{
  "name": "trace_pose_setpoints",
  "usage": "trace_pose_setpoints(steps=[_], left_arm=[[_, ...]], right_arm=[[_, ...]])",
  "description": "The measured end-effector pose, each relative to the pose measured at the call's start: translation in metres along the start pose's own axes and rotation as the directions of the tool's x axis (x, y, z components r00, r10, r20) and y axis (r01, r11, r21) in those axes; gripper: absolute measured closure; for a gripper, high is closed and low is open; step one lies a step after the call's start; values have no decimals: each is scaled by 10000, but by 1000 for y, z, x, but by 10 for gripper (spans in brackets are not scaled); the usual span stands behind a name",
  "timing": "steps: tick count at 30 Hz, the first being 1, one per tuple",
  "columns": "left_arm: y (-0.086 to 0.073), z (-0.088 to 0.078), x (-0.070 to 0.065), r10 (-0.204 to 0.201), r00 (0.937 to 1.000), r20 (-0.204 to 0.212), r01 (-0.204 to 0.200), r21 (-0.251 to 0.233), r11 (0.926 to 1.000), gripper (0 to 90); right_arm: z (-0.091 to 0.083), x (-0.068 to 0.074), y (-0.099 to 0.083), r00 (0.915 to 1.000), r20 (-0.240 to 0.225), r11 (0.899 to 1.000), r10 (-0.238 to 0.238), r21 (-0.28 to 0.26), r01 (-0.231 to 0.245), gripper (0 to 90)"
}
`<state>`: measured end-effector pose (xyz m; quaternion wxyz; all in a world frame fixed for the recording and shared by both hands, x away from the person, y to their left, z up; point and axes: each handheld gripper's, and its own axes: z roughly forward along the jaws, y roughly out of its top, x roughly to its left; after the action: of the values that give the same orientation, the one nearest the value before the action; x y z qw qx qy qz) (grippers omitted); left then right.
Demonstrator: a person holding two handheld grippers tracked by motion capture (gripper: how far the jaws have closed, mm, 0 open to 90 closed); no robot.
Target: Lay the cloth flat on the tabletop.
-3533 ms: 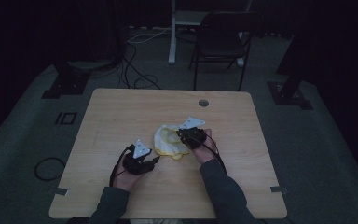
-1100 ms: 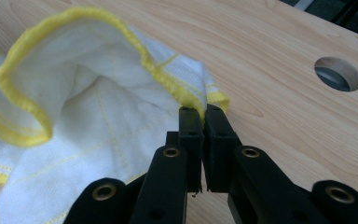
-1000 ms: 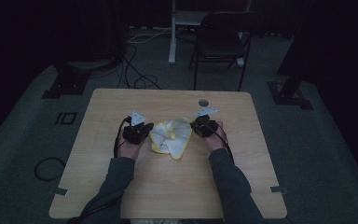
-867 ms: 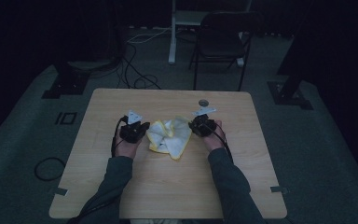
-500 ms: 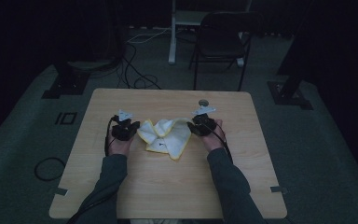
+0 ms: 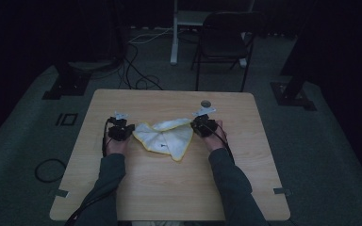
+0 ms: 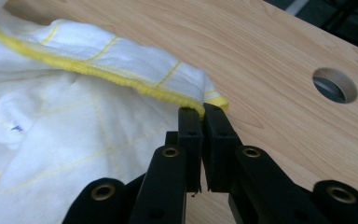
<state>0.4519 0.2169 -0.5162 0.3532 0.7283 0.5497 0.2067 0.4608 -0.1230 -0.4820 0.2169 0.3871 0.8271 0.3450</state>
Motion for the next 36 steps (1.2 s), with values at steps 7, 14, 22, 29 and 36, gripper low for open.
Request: trace_pose_setpoints(steps=[7, 14, 22, 29, 36], left_arm=[[-6, 4, 7, -343, 9990, -300, 349, 199, 9992, 900], [-11, 3, 15, -728, 9951, -672, 748, 275, 9968, 900], [-15, 2, 27, -1068, 9891, -1016, 1111, 373, 9931, 896], [-8, -12, 26, -1075, 9900, -919, 1067, -133, 9942, 792], [-2, -35, 4, -587, 9970, -510, 544, -807, 9953, 759]], right_arm=[[3, -2, 4, 9972, 371, 9979, 649, -89, -646, 795], [1, -7, 3, 9936, 518, 9949, 1008, -71, -1005, 776], [1, 5, 2, 9991, -83, 9991, 423, -25, -424, 757], [-1, 19, -3, 9988, -495, 9999, -14, -120, 8, 720], [9, 26, -10, 9979, -609, 9996, -222, 169, 233, 640]])
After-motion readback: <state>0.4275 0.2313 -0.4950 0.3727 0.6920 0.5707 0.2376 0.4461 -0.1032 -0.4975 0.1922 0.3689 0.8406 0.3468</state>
